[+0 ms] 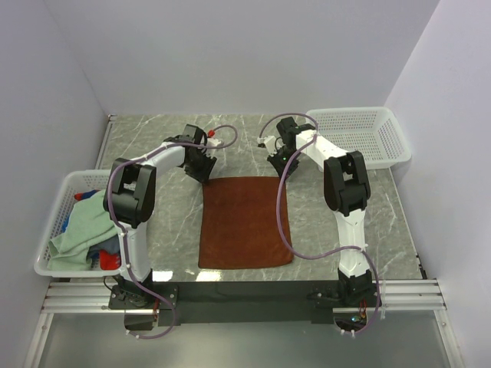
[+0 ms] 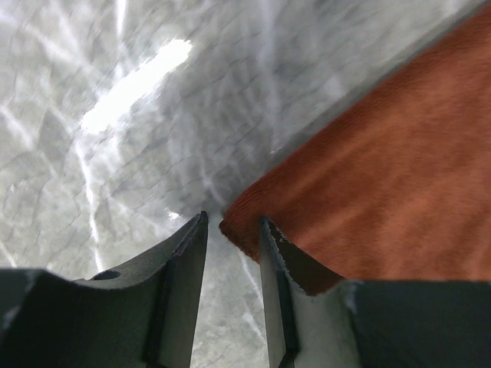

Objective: Fold and stack the towels
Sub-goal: Fold the towel

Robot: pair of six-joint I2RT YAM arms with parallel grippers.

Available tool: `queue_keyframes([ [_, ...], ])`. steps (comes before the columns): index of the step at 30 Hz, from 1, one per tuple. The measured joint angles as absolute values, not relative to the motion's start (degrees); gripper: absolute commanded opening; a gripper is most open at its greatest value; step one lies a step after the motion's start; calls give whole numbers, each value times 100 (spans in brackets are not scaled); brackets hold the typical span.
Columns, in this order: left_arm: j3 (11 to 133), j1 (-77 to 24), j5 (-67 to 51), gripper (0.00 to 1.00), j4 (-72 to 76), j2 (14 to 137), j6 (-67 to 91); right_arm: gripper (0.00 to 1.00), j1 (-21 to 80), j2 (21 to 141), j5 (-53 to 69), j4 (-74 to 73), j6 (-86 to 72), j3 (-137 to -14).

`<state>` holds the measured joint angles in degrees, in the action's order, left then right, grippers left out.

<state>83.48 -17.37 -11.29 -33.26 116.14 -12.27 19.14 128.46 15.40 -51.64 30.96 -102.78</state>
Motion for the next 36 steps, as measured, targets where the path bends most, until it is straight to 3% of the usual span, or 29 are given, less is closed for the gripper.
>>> queue_keyframes([
  [21, 8296, -1964, -261, 37, -3085, 11655, -954, 0, 2073, 12731, 1100, -5013, 2947, -10112],
  [25, 8335, -2032, -169, 27, -3120, 11690, -930, 0, 2078, 12709, 1094, -4976, 2943, -10077],
  [30, 8527, -2062, -165, 27, -3188, 11830, -932, 0, 2086, 12682, 1068, -4934, 2943, -10036],
  [33, 8615, -2062, -228, 11, -3234, 11891, -906, 0, 2088, 12669, 1055, -4917, 2943, -10016],
  [34, 8635, -2062, -250, 1, -3240, 11902, -904, 0, 2088, 12669, 1052, -4915, 2943, -10016],
  [36, 8648, -2073, -257, 1, -3242, 11913, -908, 0, 2088, 12667, 1050, -4915, 2943, -10016],
])
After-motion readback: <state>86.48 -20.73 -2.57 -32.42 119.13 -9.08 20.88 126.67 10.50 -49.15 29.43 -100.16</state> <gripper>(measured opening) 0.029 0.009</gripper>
